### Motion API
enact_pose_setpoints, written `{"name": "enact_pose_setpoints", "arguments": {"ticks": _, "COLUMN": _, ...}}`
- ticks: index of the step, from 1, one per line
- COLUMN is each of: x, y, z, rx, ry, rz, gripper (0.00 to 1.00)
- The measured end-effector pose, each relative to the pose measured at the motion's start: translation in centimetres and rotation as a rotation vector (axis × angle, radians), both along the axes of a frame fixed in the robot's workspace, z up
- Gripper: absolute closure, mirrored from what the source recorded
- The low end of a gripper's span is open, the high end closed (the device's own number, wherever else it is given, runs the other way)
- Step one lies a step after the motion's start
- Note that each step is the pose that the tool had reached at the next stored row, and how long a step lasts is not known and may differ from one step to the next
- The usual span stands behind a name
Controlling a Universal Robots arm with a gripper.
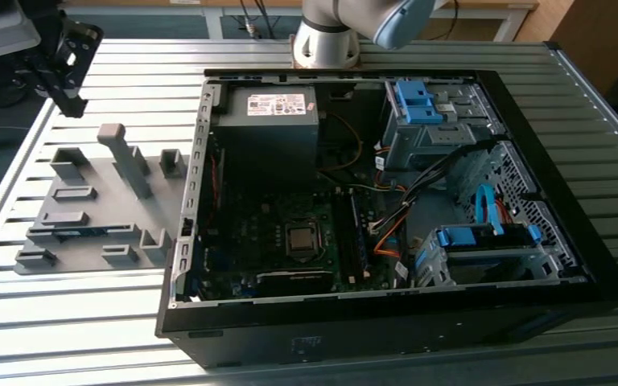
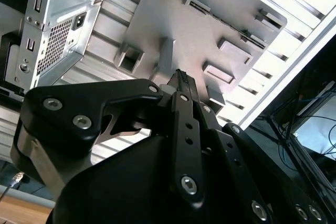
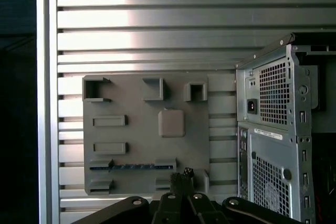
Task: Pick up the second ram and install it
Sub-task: 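Reach for the second ram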
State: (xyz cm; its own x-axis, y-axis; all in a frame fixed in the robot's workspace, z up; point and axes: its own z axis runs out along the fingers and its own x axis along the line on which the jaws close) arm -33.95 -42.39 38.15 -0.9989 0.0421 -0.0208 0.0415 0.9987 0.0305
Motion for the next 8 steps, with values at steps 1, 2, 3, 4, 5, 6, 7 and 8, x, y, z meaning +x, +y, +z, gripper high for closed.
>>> {"name": "enact_pose_setpoints", "arguments": {"ticks": 1, "x": -0.11, "y": 0.0, "z": 0.0, "rx": 0.0001, "ry": -0.0001, "rz": 0.0, "gripper": 0.89}}
{"name": "enact_pose_setpoints", "arguments": {"ticks": 2, "x": -0.2, "y": 0.0, "z": -0.01, "rx": 0.0001, "ry": -0.0001, "rz": 0.0, "gripper": 0.89}}
{"name": "enact_pose_setpoints", "arguments": {"ticks": 3, "x": -0.28, "y": 0.0, "z": 0.0, "rx": 0.0, "ry": 0.0, "rz": 0.0, "gripper": 0.89}}
{"name": "enact_pose_setpoints", "arguments": {"ticks": 4, "x": -0.34, "y": 0.0, "z": 0.0, "rx": 0.0, "ry": -0.0001, "rz": 0.0, "gripper": 0.89}}
{"name": "enact_pose_setpoints", "arguments": {"ticks": 5, "x": -0.4, "y": 0.0, "z": 0.0, "rx": 0.0, "ry": -0.0001, "rz": 0.0, "gripper": 0.89}}
{"name": "enact_pose_setpoints", "arguments": {"ticks": 6, "x": -0.47, "y": 0.0, "z": 0.0, "rx": 0.0, "ry": 0.0, "rz": 0.0, "gripper": 0.89}}
{"name": "enact_pose_setpoints", "arguments": {"ticks": 7, "x": -0.55, "y": 0.0, "z": 0.0, "rx": 0.0, "ry": -0.0001, "rz": 0.0, "gripper": 0.89}}
{"name": "enact_pose_setpoints", "arguments": {"ticks": 8, "x": -0.64, "y": 0.0, "z": -0.01, "rx": 0.0, "ry": -0.0001, "rz": 0.0, "gripper": 0.89}}
